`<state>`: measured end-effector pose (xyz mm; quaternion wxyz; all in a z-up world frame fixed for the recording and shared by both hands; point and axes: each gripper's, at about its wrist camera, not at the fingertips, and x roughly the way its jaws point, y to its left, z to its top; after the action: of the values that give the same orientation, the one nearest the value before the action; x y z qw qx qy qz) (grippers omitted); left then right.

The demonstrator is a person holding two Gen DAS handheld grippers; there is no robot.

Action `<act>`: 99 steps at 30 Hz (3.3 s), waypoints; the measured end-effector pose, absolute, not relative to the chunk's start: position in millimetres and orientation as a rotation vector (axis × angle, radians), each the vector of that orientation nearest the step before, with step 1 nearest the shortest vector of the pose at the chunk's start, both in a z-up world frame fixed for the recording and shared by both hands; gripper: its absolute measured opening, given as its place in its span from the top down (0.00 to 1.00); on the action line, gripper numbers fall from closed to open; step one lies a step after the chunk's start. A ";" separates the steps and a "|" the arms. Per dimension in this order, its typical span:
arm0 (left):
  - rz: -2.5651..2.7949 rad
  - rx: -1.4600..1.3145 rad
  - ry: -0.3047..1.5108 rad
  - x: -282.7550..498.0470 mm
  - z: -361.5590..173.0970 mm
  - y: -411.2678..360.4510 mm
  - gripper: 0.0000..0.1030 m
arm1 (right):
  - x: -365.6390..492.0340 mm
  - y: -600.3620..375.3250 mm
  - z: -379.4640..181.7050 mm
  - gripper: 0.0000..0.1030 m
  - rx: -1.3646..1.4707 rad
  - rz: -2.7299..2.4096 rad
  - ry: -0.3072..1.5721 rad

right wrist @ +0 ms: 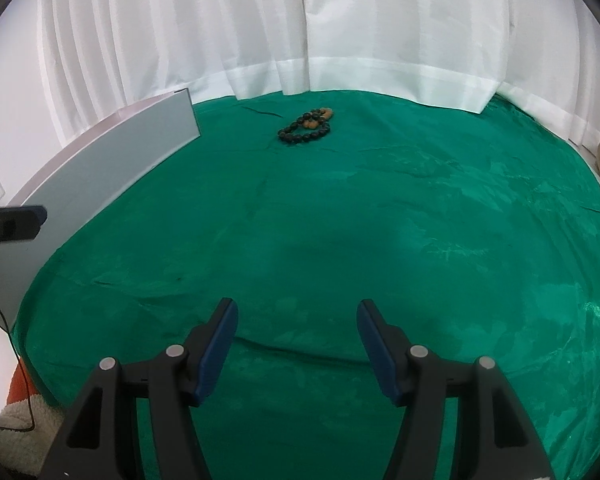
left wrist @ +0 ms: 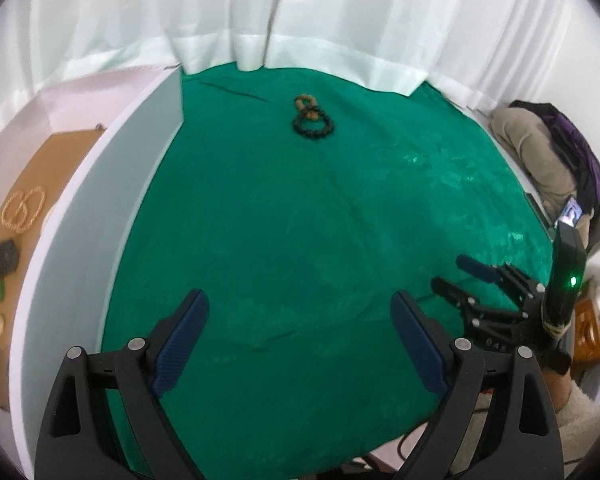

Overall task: Organize jewelry
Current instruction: 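Lower the left tool and grasp the black bead strand, then lift the black bead strand with the left tool while the right tool approaches the orange bead bracelet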

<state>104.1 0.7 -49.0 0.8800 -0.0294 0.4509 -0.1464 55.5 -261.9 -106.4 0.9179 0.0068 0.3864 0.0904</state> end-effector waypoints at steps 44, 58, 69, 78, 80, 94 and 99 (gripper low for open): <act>-0.353 0.001 0.941 378.7 -97.2 -69.0 0.10 | 63.4 -304.9 -128.4 0.26 0.097 0.187 0.804; -0.398 0.215 0.950 413.8 -130.8 -104.8 0.55 | 65.1 -301.4 -128.4 0.24 0.087 0.188 0.810; -0.407 0.101 0.945 380.1 -108.7 -93.1 0.91 | 63.1 -300.6 -128.6 0.24 0.084 0.186 0.810; -0.410 -0.066 0.916 294.9 -66.5 -51.1 0.91 | 64.2 -292.1 -128.5 0.24 0.026 0.159 0.822; -0.402 -0.099 0.915 278.2 -63.4 -37.2 0.91 | 64.7 -290.5 -128.4 0.24 0.013 0.151 0.827; -0.320 -0.216 0.890 199.6 -55.9 24.0 0.91 | 105.8 -290.5 -56.9 0.24 0.103 0.324 0.963; -0.297 -0.238 0.895 187.9 -65.0 33.2 0.91 | 177.4 -273.0 -47.3 0.24 -0.018 0.375 0.965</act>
<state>187.9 33.2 -65.0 0.8840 -0.1144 0.4302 -0.1428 177.4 -273.0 -47.3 0.8689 -0.0084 0.4613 0.1793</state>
